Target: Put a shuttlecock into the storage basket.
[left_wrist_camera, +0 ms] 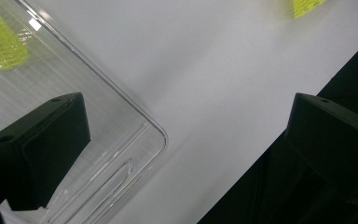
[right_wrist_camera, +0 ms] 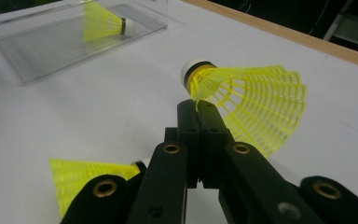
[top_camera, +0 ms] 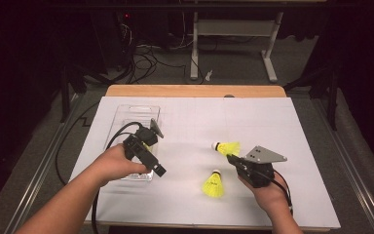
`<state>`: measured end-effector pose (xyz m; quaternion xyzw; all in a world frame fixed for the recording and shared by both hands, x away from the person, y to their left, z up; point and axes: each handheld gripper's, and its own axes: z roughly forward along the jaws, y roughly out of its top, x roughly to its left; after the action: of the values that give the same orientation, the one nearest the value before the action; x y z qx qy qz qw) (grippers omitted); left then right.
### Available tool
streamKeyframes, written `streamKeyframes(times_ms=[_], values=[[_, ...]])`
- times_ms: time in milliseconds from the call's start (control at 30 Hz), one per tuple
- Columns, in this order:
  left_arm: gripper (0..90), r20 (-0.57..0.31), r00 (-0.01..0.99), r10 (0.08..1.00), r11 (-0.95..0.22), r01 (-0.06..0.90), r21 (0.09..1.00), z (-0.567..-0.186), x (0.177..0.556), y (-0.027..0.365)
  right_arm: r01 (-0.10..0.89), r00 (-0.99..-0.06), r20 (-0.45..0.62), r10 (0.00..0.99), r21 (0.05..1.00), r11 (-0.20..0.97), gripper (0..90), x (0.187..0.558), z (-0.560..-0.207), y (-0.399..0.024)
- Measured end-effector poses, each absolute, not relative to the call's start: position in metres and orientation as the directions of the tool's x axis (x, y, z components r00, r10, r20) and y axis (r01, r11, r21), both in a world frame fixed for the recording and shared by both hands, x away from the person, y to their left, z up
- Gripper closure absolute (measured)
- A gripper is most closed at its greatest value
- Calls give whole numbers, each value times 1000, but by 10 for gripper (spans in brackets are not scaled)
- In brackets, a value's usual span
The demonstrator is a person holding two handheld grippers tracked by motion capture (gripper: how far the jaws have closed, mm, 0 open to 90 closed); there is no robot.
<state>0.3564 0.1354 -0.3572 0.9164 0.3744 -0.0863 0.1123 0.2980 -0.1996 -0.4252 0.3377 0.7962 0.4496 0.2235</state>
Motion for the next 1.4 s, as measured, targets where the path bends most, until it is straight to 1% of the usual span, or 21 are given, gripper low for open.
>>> streamKeyframes(times_ms=[333,533,667,900,1033,1400], values=[[8,-228,725,650,-714,685,144,-357,354,131,354,-645,-44,763,868,349,900,279,-440,-226],[8,-218,743,633,-728,667,159,-352,353,128,361,-638,-34,770,870,337,900,277,-443,-234],[8,-224,751,622,-737,657,157,-350,353,127,357,-652,-29,758,870,341,900,276,-442,-233],[13,-204,778,594,-765,625,156,-345,352,119,337,-677,-27,736,877,343,900,274,-436,-230],[16,-209,800,563,-789,595,153,-346,350,112,332,-697,-12,717,881,337,900,272,-433,-227],[27,-200,825,528,-812,559,164,-350,348,104,304,-742,-8,670,887,348,900,267,-427,-214]])
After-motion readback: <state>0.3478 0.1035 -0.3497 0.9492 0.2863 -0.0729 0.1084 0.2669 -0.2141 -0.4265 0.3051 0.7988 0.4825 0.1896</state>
